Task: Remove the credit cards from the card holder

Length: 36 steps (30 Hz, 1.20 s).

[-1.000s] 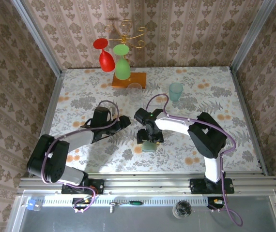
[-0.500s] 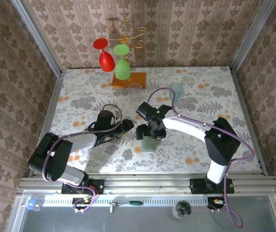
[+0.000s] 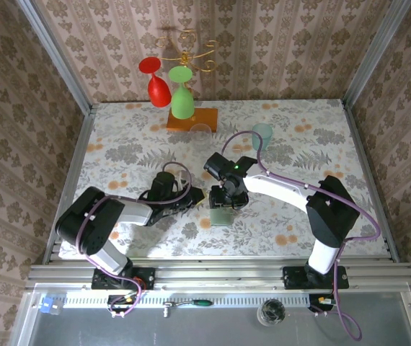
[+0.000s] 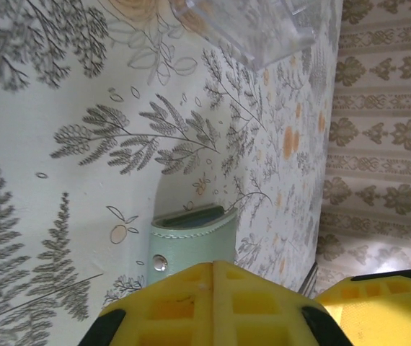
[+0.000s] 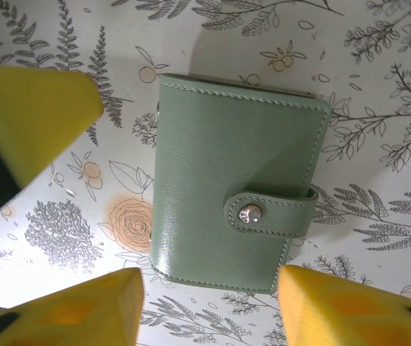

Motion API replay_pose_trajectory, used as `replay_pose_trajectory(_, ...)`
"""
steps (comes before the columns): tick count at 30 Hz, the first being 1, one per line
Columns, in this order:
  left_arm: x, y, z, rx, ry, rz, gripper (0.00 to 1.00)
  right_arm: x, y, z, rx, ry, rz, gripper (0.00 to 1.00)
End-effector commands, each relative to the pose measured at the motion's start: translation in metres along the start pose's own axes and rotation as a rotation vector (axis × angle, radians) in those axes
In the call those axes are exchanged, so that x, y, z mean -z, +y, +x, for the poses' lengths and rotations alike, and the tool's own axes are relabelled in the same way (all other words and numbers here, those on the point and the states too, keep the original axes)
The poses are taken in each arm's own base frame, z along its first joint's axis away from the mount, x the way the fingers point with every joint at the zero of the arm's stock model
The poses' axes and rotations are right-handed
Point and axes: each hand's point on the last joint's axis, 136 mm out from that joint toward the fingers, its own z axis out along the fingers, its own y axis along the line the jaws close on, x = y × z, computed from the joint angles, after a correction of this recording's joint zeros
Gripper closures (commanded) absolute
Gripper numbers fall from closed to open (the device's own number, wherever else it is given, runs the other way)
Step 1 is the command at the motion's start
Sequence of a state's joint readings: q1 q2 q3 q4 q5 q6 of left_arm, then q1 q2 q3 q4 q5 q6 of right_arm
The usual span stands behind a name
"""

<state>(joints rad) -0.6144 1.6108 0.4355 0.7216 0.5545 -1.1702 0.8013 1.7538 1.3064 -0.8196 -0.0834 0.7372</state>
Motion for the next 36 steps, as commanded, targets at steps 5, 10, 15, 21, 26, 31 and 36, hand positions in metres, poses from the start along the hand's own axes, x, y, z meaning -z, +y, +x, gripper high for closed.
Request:
replay_pose_trajectory(5,-0.008,-0.012,0.009,-0.003,0.048,0.115,1.0,-0.015,-0.011,0.002,-0.045,0.025,0.06,0.6)
replay_pose_trajectory(10,-0.009,-0.012,0.015,-0.001,0.087,0.125,1.0,-0.02,-0.016,-0.002,-0.045,0.02,0.098,0.63)
replay_pose_trajectory(15,-0.009,-0.008,0.021,-0.007,0.095,0.1,1.0,-0.03,-0.02,-0.001,-0.048,0.032,0.125,0.65)
replay_pose_trajectory(21,-0.006,-0.004,0.022,-0.025,0.084,0.02,1.0,-0.037,-0.022,-0.002,-0.054,0.031,0.136,0.67)
replay_pose_trajectory(26,-0.002,-0.004,0.023,-0.053,0.093,-0.042,1.0,-0.041,-0.022,-0.006,-0.052,0.024,0.143,0.68)
replay_pose_trajectory(31,-0.007,-0.009,0.026,-0.059,0.121,-0.017,1.0,-0.049,-0.024,-0.007,-0.04,0.029,0.16,0.7)
replay_pose_trajectory(36,-0.017,-0.015,0.031,-0.043,0.165,0.053,1.0,-0.055,-0.026,-0.007,-0.032,0.035,0.168,0.76)
